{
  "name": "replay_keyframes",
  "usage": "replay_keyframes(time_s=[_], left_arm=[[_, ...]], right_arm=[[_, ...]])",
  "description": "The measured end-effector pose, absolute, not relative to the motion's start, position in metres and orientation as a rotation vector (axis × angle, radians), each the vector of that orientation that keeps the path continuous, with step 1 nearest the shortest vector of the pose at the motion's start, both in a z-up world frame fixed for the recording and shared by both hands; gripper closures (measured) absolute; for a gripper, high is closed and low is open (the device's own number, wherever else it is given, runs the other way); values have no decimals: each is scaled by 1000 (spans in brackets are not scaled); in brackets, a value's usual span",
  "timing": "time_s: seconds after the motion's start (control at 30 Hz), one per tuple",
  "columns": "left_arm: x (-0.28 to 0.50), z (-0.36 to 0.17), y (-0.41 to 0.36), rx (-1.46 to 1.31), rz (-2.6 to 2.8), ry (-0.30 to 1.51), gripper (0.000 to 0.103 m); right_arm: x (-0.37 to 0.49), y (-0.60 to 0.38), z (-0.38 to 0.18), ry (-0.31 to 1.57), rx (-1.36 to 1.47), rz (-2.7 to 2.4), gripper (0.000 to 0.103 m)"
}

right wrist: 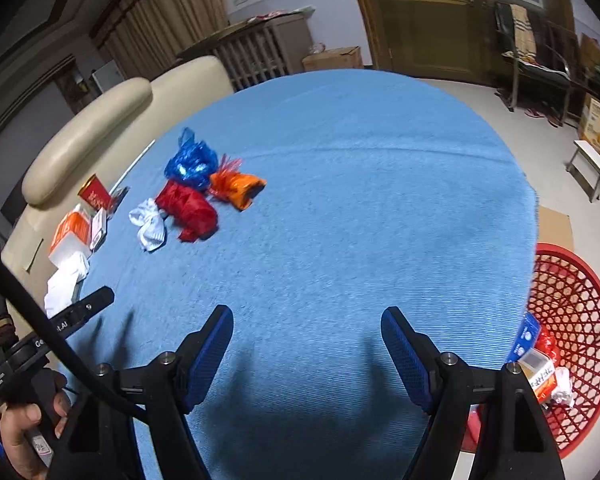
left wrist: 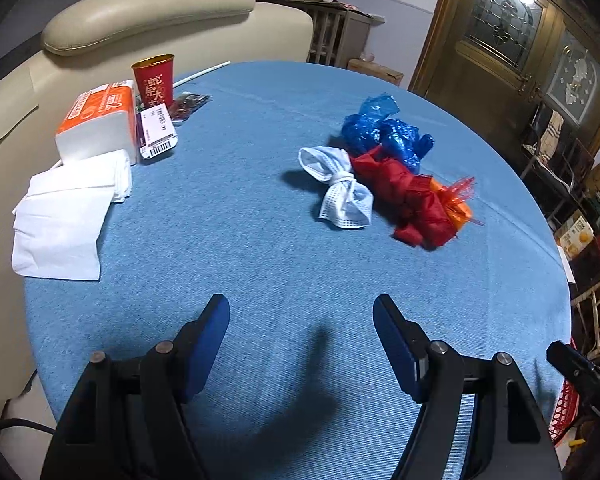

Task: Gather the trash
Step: 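Move both tools back to the table toward the plastic bags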

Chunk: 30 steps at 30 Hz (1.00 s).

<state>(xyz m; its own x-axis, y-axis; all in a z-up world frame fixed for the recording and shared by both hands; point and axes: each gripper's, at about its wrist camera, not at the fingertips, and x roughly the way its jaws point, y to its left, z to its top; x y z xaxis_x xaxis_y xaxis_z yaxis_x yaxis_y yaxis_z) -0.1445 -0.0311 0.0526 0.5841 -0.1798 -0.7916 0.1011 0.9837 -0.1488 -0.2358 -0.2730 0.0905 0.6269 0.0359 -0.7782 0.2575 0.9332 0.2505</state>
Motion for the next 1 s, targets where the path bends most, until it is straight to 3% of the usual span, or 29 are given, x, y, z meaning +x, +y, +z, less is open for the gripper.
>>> replay_keyframes(time_s=[0.4,1.0], left_arm=[[-142,46,-26,-82,-132,928,28],[-132,34,-12,-70,-81,936,28]], right_arm=[[-220,-262,71,969,301,-107,23],[-155,-215,86,923,145,3,23]])
